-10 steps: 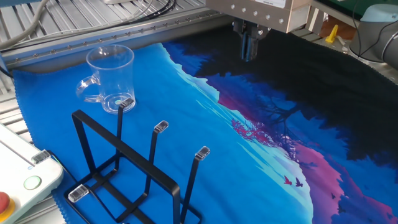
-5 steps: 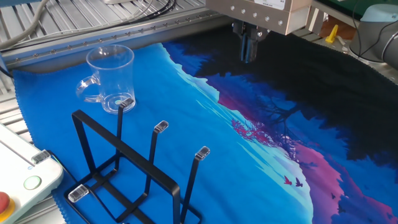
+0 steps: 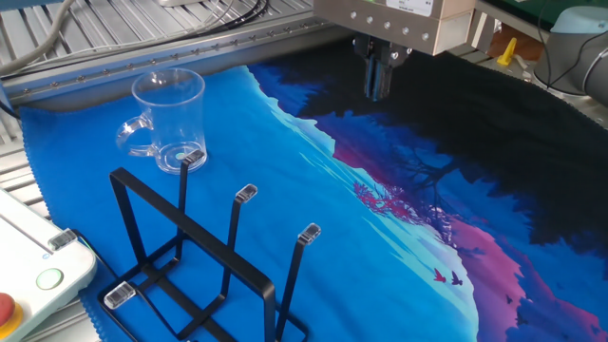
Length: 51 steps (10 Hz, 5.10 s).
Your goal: Put the cup on the cup rack
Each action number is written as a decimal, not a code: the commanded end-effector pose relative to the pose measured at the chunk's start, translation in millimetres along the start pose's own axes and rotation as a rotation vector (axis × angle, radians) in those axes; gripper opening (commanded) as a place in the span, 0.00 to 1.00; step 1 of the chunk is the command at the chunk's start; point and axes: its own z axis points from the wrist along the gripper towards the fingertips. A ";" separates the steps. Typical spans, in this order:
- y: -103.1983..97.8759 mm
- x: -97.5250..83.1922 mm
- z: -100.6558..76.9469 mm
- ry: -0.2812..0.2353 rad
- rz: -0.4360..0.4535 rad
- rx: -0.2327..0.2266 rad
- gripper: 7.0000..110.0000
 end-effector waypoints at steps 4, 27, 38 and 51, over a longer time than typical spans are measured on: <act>-1.4 -3.2 1.1 -0.018 -0.002 -0.003 0.00; 2.8 -7.7 4.6 -0.046 -0.017 -0.036 0.00; -10.2 -0.1 11.9 -0.046 -0.021 -0.033 0.00; -12.1 1.8 14.8 -0.043 -0.016 -0.024 0.00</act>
